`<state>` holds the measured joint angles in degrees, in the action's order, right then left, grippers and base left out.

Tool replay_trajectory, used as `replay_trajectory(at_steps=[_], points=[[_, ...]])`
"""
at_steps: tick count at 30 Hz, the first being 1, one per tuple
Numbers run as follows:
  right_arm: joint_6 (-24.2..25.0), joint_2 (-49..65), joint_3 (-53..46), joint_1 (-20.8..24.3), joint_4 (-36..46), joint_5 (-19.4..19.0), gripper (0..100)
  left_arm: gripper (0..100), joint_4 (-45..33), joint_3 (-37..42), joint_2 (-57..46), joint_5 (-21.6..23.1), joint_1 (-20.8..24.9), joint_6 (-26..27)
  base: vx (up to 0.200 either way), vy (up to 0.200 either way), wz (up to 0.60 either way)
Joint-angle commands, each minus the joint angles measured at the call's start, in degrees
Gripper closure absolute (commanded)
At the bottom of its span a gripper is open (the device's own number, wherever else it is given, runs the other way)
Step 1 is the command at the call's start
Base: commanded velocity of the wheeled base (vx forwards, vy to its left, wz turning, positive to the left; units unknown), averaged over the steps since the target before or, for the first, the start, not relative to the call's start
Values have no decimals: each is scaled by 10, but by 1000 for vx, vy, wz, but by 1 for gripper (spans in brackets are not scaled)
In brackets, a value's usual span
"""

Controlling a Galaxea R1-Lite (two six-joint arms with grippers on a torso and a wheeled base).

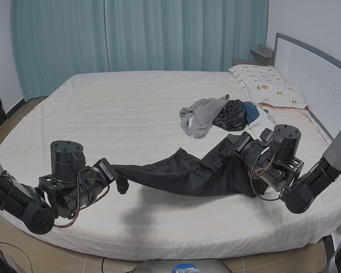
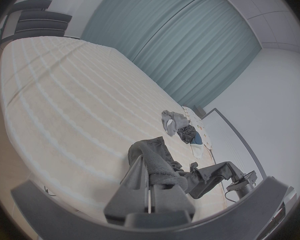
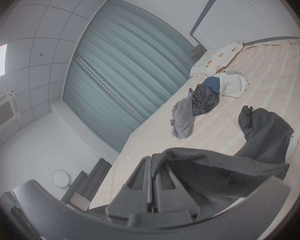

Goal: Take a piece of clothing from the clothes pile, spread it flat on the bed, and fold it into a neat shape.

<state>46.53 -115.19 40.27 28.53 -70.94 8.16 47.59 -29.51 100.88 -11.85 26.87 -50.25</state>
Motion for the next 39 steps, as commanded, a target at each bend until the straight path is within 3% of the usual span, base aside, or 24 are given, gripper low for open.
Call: replay_trajectory(at_steps=[1,15,30,39], points=[[1,2,-1,0,-2,2,100,100,-3,0,-11,1,1,0,0,200,0],[8,41,-19,-13,-6,-3,100,100,-59,-5,-66,6,6,4,0,200,0],[-2,89,-15,-9,21,-6,100,100,-64,-8,-71,5,6,4,0,200,0],[-6,117,-58,-24,31,-6,100,100,-71,3,-100,2,-1,5,0,0,0]])
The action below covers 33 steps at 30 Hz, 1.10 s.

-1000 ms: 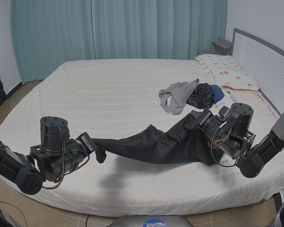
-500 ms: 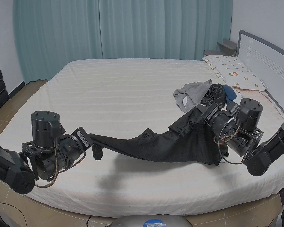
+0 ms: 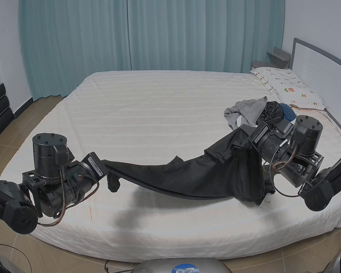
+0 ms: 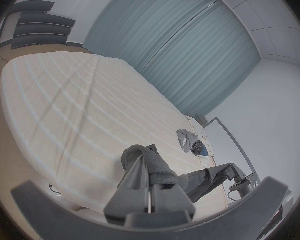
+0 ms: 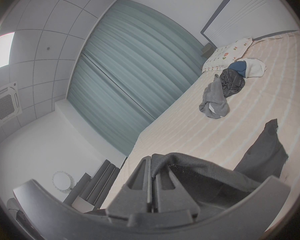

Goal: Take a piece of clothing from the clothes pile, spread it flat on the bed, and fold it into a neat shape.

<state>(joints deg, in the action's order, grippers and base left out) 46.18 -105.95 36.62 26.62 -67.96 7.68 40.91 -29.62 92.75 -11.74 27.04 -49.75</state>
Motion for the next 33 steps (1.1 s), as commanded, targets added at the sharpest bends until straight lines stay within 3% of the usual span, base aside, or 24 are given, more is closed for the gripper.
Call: replay_trajectory(at_steps=[1,15,23,28,33], points=[[-2,24,-28,-6,1,-1,100,100,-11,3,-19,1,3,0,0,0,0],[-4,94,-87,-5,3,8,100,100,-43,21,-41,-8,60,-3,-171,0,0],[-29,211,-126,1,4,25,100,100,-117,17,-154,-20,74,-1,-150,0,0],[-62,304,-99,-3,68,28,100,100,-167,-12,-217,-21,69,0,0,0,0],[-72,354,-16,-9,155,27,100,100,-196,-77,-233,-52,62,4,0,0,0]])
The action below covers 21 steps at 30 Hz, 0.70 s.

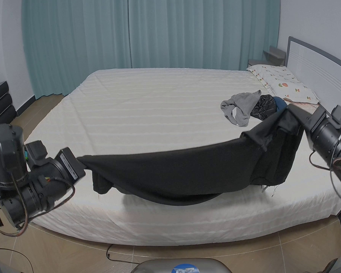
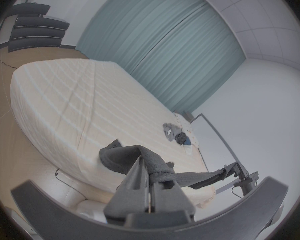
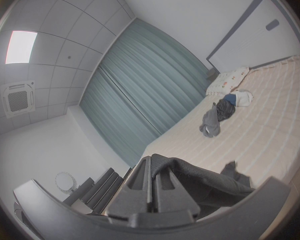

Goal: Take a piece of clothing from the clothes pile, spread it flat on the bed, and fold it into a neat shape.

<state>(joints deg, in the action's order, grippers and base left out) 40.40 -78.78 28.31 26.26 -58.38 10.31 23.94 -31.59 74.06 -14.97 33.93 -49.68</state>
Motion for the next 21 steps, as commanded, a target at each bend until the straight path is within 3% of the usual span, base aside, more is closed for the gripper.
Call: replay_trajectory(at_steps=[1,4,10,15,21], points=[[-15,84,78,-6,70,0,100,100,-31,-65,-46,-22,-7,6,0,0,0],[-19,72,173,-31,147,-17,100,100,-65,-120,-33,-23,-18,24,0,0,0],[-19,-13,293,-54,191,-45,100,100,-71,-217,57,-20,-70,25,0,0,0],[-16,-96,316,-66,184,-49,100,100,-63,-261,137,-16,-84,23,0,0,0],[-3,-214,375,-82,139,-50,100,100,-42,-333,247,6,-116,20,200,0,0]])
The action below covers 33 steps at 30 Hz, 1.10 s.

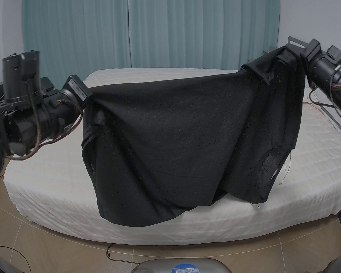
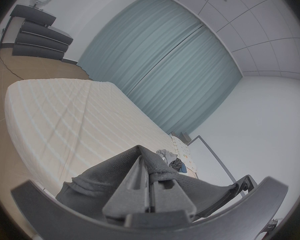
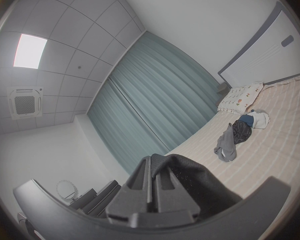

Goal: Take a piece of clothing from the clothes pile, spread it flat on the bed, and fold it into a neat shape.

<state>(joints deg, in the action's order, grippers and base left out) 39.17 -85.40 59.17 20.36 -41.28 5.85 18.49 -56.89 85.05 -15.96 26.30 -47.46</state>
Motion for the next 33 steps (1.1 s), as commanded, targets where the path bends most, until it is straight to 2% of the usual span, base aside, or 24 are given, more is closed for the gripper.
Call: replay_trajectory(at_steps=[1,7,12,18,24,31,32,33], points=[[10,-161,74,-23,-39,-4,100,100,13,-86,146,17,-43,-3,200,0,0],[7,-254,124,-28,-63,-3,100,100,15,-133,233,35,-64,-4,200,0,0],[7,-342,180,-30,-58,-3,100,100,15,-209,340,36,-91,-3,200,0,0],[7,-431,217,-34,-64,1,100,100,12,-272,446,36,-94,-4,200,0,0],[10,-518,222,-35,-86,8,100,100,13,-318,516,35,-94,-28,0,0,0],[10,-570,236,-44,-95,14,100,100,10,-360,565,34,-94,-48,0,0,0],[10,-581,244,-45,-95,21,0,100,10,-360,572,35,-93,-48,0,0,0],[10,-588,247,-46,-95,21,0,100,12,-361,579,34,-93,-49,0,0,0]])
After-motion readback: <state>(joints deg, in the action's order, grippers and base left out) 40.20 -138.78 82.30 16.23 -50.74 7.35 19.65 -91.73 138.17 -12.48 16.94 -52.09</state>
